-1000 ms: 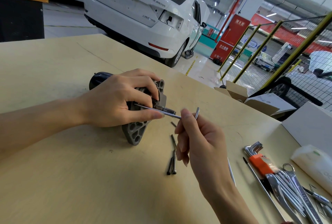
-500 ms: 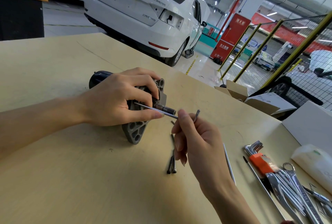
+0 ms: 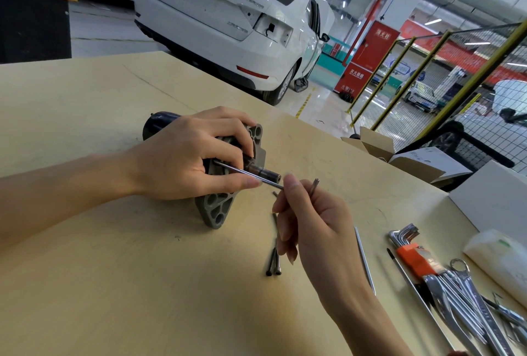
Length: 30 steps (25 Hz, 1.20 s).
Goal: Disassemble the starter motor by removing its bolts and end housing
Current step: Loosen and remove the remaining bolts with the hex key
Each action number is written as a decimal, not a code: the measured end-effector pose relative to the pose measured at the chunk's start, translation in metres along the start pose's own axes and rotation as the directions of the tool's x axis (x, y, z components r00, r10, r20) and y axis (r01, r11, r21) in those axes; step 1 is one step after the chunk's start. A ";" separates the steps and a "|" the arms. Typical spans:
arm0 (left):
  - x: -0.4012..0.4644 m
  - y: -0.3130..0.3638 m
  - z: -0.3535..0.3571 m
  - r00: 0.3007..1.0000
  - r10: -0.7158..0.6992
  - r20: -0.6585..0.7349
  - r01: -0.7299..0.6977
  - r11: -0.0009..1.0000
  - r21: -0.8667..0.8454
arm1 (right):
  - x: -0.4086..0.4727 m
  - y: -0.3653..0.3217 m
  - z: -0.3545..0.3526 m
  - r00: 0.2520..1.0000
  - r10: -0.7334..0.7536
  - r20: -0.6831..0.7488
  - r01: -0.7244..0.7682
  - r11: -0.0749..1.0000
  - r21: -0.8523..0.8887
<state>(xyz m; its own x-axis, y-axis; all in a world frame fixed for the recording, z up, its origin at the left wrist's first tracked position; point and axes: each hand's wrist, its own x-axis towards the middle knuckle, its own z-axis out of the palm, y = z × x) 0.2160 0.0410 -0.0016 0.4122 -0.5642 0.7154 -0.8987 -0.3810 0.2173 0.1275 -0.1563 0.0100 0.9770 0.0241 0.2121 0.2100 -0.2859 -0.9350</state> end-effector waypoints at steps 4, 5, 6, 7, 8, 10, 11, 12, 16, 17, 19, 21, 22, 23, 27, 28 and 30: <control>0.000 0.000 0.000 1.000 -0.005 0.006 0.005 1.000 -0.006 | 0.000 0.000 0.001 1.000 -0.003 -0.005 0.003 1.000 0.001; 0.000 0.000 0.000 1.000 -0.005 0.005 0.005 1.000 -0.004 | 0.000 0.000 0.001 1.000 -0.005 -0.004 0.005 1.000 -0.001; 0.000 -0.001 0.000 1.000 -0.003 0.004 0.003 1.000 -0.001 | 0.000 0.000 0.001 1.000 -0.006 -0.003 0.006 1.000 -0.004; 0.000 -0.001 0.000 1.000 0.000 0.003 0.000 1.000 0.001 | 0.000 0.000 0.001 1.000 -0.008 -0.003 0.008 1.000 -0.010; 0.000 -0.001 0.000 1.000 0.001 0.004 -0.001 1.000 0.003 | 0.000 0.000 0.001 1.000 -0.011 -0.001 0.011 1.000 -0.017; 0.000 -0.001 0.000 1.000 0.000 0.005 0.000 1.000 0.001 | 0.000 0.000 0.001 1.000 -0.016 0.002 0.016 0.999 -0.030; 0.000 -0.001 0.000 1.000 0.001 0.003 -0.001 1.000 0.000 | 0.000 0.000 0.001 1.000 -0.017 0.004 0.017 0.999 -0.034; 0.000 -0.001 0.000 1.000 0.004 0.001 -0.004 1.000 0.002 | 0.000 -0.001 0.001 1.000 -0.018 0.006 0.018 0.999 -0.038; 0.000 0.000 0.000 1.000 0.005 -0.002 -0.005 1.000 0.007 | -0.001 -0.001 0.001 1.000 -0.023 0.007 0.023 0.998 -0.052; 0.000 -0.001 0.000 1.000 0.004 -0.001 -0.004 1.000 0.007 | -0.001 -0.001 0.001 1.000 -0.021 0.006 0.022 0.998 -0.052; 0.000 -0.001 0.000 1.000 0.006 0.000 -0.006 1.000 0.009 | -0.001 0.000 0.001 1.000 -0.012 0.006 0.012 0.999 -0.044; 0.000 -0.001 0.000 1.000 0.006 0.002 -0.006 1.000 0.010 | -0.001 0.000 0.001 1.000 0.004 0.011 -0.004 0.999 -0.034; 0.000 -0.001 0.000 1.000 0.006 0.003 -0.006 1.000 0.010 | -0.001 0.000 0.001 1.000 0.011 0.014 -0.011 1.000 -0.030; 0.000 -0.001 0.000 1.000 0.007 0.004 -0.007 1.000 0.011 | -0.001 0.000 0.001 1.000 0.014 0.017 -0.014 1.000 -0.027; 0.000 -0.001 0.000 1.000 0.000 0.005 0.000 1.000 0.006 | -0.002 0.000 0.002 1.000 0.010 0.028 -0.009 1.000 -0.017; 0.000 -0.001 0.000 1.000 -0.001 0.005 0.001 1.000 0.005 | -0.003 0.000 0.002 1.000 0.007 0.029 -0.007 1.000 -0.007; -0.001 0.000 0.000 1.000 0.000 0.003 0.000 1.000 0.002 | -0.003 -0.002 0.003 0.999 0.014 0.034 -0.015 0.999 0.028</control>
<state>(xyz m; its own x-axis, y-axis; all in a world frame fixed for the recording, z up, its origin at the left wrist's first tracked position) 0.2160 0.0413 -0.0020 0.4128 -0.5664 0.7133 -0.8984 -0.3824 0.2162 0.1239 -0.1534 0.0100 0.9805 0.0526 0.1895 0.1967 -0.2588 -0.9457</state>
